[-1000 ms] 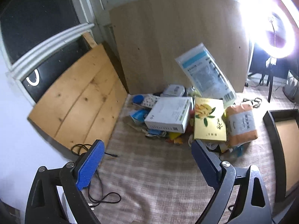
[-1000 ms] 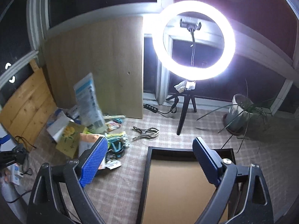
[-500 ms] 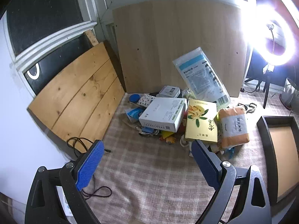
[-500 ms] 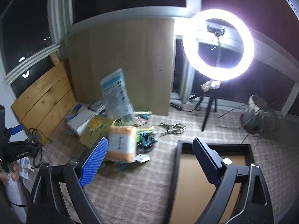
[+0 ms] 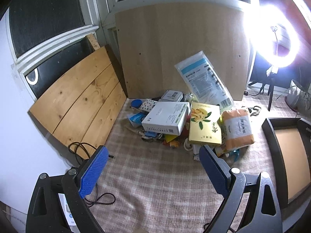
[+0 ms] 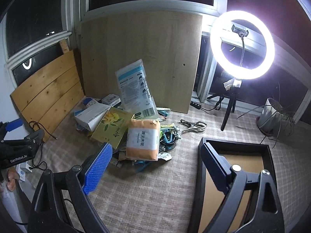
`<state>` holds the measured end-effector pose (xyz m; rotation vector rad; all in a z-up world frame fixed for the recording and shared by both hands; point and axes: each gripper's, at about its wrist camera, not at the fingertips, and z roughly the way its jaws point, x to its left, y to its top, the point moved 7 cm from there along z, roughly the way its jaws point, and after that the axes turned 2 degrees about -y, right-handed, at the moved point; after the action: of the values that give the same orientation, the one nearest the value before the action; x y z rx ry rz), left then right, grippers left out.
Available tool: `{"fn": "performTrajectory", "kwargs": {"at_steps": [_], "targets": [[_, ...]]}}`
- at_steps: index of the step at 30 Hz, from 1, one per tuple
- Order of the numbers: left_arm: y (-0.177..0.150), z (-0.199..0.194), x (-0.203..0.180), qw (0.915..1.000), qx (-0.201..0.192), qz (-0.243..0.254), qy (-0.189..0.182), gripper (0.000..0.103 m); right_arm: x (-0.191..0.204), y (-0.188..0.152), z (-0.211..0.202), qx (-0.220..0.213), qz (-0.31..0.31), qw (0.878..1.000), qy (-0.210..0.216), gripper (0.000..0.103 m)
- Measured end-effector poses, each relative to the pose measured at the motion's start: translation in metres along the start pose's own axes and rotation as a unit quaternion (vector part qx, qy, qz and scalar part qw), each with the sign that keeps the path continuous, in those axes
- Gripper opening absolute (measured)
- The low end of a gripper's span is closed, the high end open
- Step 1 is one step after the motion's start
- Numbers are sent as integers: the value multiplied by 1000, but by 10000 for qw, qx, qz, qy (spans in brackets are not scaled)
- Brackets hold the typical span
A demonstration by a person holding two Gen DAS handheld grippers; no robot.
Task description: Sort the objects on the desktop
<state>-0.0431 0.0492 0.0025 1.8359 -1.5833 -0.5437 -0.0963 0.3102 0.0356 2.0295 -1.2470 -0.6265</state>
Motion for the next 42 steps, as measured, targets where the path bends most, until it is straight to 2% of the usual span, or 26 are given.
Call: {"fn": "performTrajectory", "kwargs": {"at_steps": [3, 14, 17, 22, 25, 29, 31, 32, 34, 36, 42], "targets": [[3, -6, 1, 10000, -78, -28, -44, 99, 8, -1, -2, -15, -16, 10000, -33, 92], [10, -7, 4, 9996, -173, 34, -243, 99, 16, -1, -2, -35, 67, 9998, -163, 92], [8, 3, 7, 9993, -92, 64, -347, 99, 11, -4, 4, -10, 156, 9997, -175, 92], [-1, 32, 4, 9979, 271, 68, -588, 98, -12, -14, 29, 268, 430, 9982, -308, 92], [-2, 49, -15, 9957, 439, 179, -793, 95, -22, -17, 48, 461, 579, 9970, -221, 92], [-1, 73, -56, 9896, 608, 334, -1262, 92, -29, -19, 81, 780, 692, 9945, -29, 92], [-1, 85, -80, 9859, 676, 475, -1452, 87, -30, -19, 99, 1001, 838, 9911, 278, 91], [-1, 92, -91, 9839, 722, 531, -1545, 87, -29, -18, 109, 1095, 870, 9894, 391, 89], [-2, 104, -111, 9809, 792, 605, -1669, 84, -27, -17, 123, 1223, 781, 9885, 437, 73], [-2, 114, -127, 9788, 848, 657, -1744, 82, -23, -16, 140, 1367, 638, 9875, 450, 62], [0, 139, -156, 9737, 969, 674, -1951, 78, -19, -16, 175, 1582, 455, 9850, 526, 62]]}}
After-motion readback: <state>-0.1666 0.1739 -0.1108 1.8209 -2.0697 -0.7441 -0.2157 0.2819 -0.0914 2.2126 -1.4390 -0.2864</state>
